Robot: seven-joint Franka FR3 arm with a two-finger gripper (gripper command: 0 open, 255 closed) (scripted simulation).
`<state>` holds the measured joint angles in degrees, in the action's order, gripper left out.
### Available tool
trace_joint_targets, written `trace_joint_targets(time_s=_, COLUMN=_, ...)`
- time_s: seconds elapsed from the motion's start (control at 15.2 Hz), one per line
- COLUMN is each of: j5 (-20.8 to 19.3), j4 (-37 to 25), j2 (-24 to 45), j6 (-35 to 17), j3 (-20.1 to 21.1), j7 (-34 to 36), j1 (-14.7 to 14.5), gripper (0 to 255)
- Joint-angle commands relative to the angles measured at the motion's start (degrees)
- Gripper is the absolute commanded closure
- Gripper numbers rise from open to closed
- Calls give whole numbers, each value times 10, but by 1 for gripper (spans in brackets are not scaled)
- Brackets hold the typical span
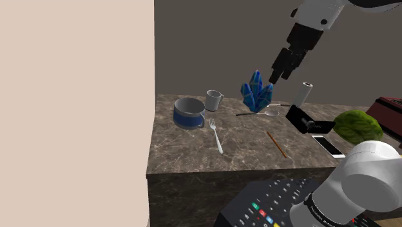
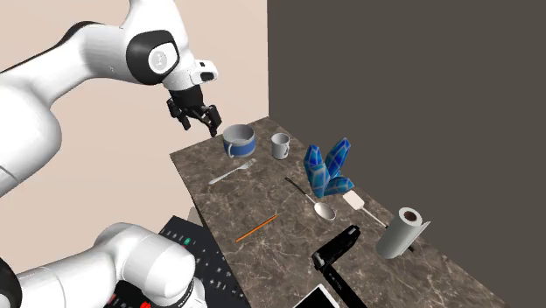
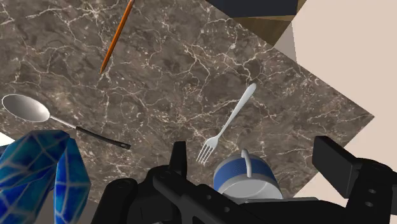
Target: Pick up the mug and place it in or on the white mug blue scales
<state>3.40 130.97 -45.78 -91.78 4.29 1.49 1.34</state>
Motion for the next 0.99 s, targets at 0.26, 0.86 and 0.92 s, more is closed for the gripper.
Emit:
trace_joint_targets(time_s=0.26, j5=-12, j4=-2, j2=69, j6=-60, j3=-7, j7=-20, j1=5, gripper=0)
trace_joint_targets(time_s=0.86, j5=-35, j4=-50, j2=247, j6=-174, j3=-21, j7=-57, j1=15, gripper=0)
trace_joint_targets(time_s=0.92, j5=-38, j4=-59, j2=268, j6=-184, j3=-22, j7=-61, j1=17, gripper=0)
